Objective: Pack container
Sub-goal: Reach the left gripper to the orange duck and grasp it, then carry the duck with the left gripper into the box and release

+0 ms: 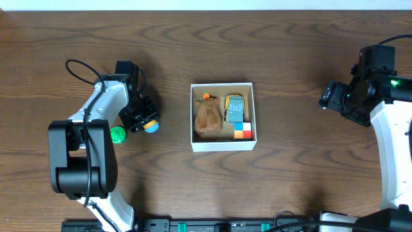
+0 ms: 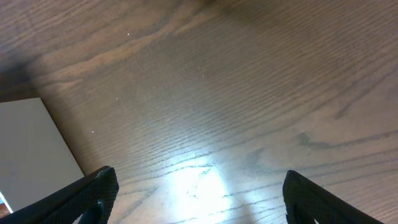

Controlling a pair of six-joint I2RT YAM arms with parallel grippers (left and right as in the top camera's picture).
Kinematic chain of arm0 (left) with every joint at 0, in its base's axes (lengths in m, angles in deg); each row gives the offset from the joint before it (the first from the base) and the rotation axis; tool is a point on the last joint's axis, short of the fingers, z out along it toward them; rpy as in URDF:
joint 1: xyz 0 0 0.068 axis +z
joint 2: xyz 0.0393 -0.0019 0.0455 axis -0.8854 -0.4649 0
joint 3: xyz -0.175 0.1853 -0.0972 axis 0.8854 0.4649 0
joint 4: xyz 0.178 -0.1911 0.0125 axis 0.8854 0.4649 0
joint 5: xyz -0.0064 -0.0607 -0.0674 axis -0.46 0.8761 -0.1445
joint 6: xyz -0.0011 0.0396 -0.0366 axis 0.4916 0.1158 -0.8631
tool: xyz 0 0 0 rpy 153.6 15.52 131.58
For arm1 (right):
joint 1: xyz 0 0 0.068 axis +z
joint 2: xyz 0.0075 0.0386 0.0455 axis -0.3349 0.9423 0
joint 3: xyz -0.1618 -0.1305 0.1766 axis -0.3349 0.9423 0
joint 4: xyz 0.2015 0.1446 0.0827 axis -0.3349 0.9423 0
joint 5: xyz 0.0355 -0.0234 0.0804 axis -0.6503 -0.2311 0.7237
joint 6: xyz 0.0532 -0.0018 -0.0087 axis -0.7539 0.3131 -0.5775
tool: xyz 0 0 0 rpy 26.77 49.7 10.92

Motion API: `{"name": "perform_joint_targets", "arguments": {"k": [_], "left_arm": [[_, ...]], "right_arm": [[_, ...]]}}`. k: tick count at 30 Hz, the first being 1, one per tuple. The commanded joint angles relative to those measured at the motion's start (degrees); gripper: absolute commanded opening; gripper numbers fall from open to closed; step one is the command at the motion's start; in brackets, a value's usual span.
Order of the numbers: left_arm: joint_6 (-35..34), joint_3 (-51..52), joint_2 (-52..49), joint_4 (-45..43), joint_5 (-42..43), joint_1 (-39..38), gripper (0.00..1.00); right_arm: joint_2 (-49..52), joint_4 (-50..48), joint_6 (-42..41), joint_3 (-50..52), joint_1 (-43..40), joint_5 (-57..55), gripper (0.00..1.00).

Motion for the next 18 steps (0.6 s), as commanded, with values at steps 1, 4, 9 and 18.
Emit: {"name": "perform_joint_targets", "arguments": {"k": [1, 4, 9, 18], "left_arm": [[-0.07, -0.63, 0.11, 0.04, -1.16, 0.13, 0.43], [0.17, -1.33, 0.15, 0.2, -1.16, 0.13, 0.3], [0.59, -2.23, 1.44, 1.49, -1.14, 0.13, 0.12], [8.2, -2.49, 13.73, 3.3, -1.16, -2.1, 0.07]], "right_arm": [[0.07, 0.17, 1.05, 0.37, -0.35, 0.17, 0.86], [0.07, 0.15, 1.05, 0.37, -0.35, 0.2, 0.86], [0.07, 0.15, 1.07, 0.37, -0.35, 0.2, 0.87], [0.07, 0.07, 1.05, 0.37, -0.35, 0.17, 0.87]]}}
